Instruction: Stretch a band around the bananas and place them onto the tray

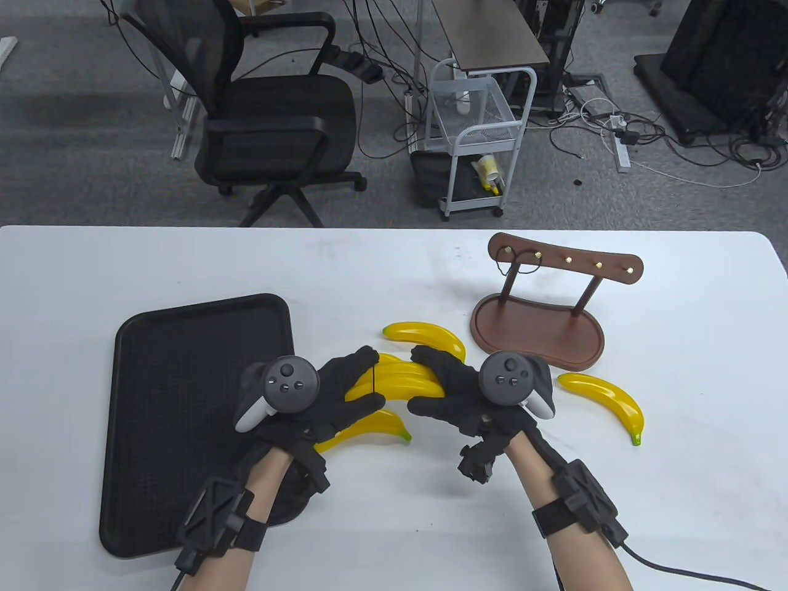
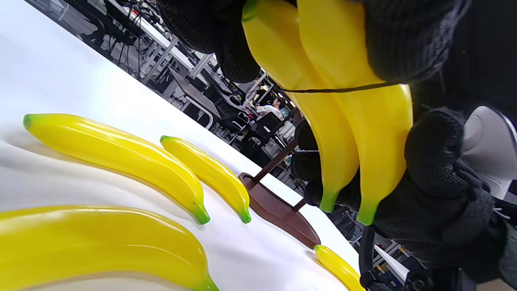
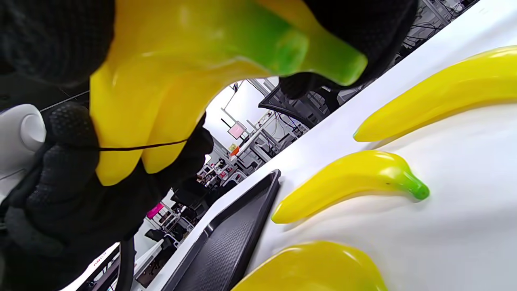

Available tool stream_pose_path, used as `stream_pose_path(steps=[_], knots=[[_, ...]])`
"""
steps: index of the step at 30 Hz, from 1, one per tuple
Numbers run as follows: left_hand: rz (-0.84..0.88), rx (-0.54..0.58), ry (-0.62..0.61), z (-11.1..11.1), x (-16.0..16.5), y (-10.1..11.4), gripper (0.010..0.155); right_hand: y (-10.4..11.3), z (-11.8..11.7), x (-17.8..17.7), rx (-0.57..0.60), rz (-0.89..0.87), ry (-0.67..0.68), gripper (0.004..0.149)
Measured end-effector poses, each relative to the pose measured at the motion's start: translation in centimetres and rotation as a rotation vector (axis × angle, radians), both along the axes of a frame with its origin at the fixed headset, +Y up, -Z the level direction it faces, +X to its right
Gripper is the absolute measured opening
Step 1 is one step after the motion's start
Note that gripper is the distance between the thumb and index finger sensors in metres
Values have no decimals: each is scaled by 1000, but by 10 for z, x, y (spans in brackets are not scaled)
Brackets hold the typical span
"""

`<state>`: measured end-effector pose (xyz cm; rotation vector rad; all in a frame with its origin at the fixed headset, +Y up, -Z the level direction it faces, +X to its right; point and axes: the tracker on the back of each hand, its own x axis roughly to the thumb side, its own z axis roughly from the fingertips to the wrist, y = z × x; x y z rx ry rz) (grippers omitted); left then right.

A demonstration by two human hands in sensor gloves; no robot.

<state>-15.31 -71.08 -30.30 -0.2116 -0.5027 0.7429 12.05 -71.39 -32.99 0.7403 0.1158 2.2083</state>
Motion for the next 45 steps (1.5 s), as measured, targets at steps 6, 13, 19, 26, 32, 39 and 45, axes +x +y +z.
stream_pose_path(steps=[6,13,19,26,32,39,45], knots=[[-20,-8,-15,1,4,-1,76,1,2,0,54,-4,-14,88],[-91,7,-11,1,8,-5,76,-2,5,-4,97,29,-15,87],[-117,14,-15,2,11,-6,77,-4,6,-7,103,49,4,87],[-117,7,-26,3,13,-9,78,-8,8,-11,94,53,18,87],[-113,-6,-28,3,13,-9,77,-11,8,-14,83,70,25,87],[-117,-1,-24,2,12,-8,77,-6,10,-17,120,146,36,87],[-135,22,-9,3,11,-5,77,-2,15,-21,163,168,24,91]])
